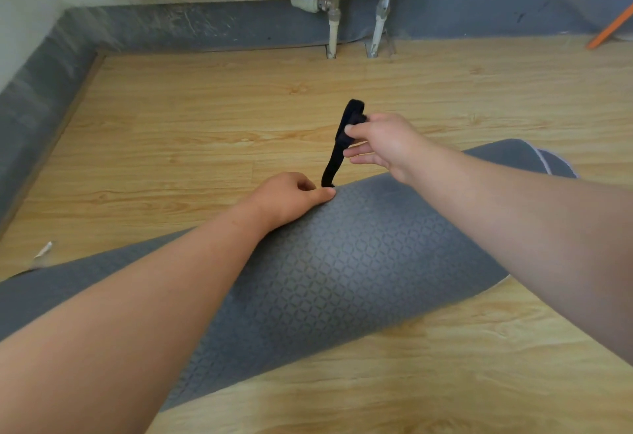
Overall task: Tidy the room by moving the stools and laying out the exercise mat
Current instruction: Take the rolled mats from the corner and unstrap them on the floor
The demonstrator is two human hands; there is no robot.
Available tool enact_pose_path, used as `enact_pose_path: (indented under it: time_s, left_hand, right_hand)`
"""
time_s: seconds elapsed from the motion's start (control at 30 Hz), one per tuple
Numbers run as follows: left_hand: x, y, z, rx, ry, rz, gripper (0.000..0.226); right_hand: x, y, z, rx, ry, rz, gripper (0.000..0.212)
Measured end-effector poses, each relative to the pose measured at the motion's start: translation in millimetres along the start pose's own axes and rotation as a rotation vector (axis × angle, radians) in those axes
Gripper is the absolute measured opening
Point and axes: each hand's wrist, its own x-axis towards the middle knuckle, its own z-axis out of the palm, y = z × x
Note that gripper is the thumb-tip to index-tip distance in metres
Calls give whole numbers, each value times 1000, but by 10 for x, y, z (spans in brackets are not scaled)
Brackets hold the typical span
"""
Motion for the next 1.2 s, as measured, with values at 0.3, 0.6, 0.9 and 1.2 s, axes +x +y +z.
enact_pose_path:
  time_s: [0.3,0.6,0.9,1.2]
  left_hand:
    - [-168,-38,157,126,292,22,37]
    - [-987,421,-176,226,61,-43,42]
    - [-2469,1259,-1064,46,-7,-236,39]
    - [-3732,2689,-2227,-110,18,-225,48]
  right_hand:
    - [-33,-12,-80,207,148,181,18]
    - [-733,-317,-82,406,149,399,23]
    - [-2030,-1578,-241,502,3,605,27]
    - [-3355,-3355,-610,542,-140,600,23]
